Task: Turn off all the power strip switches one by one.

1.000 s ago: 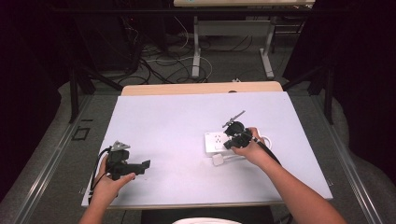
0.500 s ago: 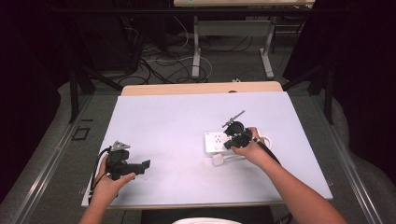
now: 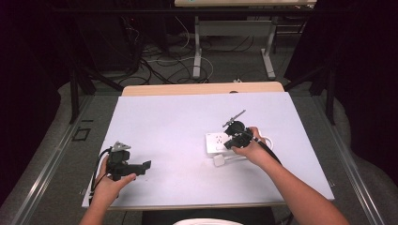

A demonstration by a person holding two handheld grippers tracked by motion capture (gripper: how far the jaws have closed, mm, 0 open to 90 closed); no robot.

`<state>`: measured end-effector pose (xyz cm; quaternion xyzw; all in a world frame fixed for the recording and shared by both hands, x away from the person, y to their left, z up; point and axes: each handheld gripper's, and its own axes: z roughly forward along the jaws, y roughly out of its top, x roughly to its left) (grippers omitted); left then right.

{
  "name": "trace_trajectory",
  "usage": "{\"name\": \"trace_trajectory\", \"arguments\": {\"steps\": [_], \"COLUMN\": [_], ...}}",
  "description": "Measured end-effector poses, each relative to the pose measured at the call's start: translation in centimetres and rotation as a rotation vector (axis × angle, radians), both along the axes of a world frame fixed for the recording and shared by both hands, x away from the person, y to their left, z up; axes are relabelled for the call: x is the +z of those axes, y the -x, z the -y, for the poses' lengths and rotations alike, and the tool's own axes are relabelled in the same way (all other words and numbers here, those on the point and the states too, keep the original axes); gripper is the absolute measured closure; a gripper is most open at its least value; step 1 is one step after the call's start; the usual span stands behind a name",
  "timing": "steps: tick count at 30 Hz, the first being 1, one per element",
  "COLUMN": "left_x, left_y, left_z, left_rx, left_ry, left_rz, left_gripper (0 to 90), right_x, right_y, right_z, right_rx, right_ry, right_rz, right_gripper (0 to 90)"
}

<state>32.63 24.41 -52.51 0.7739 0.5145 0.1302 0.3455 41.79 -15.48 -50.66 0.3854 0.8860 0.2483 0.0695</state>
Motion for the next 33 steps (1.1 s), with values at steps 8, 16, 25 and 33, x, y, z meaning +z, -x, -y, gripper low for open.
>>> {"name": "trace_trajectory", "arguments": {"steps": [8, 16, 25, 33], "left_x": [0.0, 0.0, 0.0, 0.0], "left_y": [0.0, 0.0, 0.0, 0.0], "left_z": [0.0, 0.0, 0.0, 0.0], "left_rx": [0.006, 0.008, 0.007, 0.011], "left_ry": [0.004, 0.007, 0.006, 0.009], "left_rz": [0.003, 0.008, 0.009, 0.007], "left_gripper": [3.9, 3.9, 3.9, 3.9], "right_x": [0.5, 0.9, 0.9, 0.7], "right_y": [0.0, -0.1, 0.0, -0.1], "right_z": [-0.5, -1.1, -1.6, -2.3], "right_rx": [0.02, 0.039, 0.04, 0.055], "right_ry": [-0.012, 0.003, 0.006, -0.005], "right_rz": [0.022, 0.017, 0.012, 0.017], "right_gripper": [87.7, 86.9, 85.7, 85.3]}}
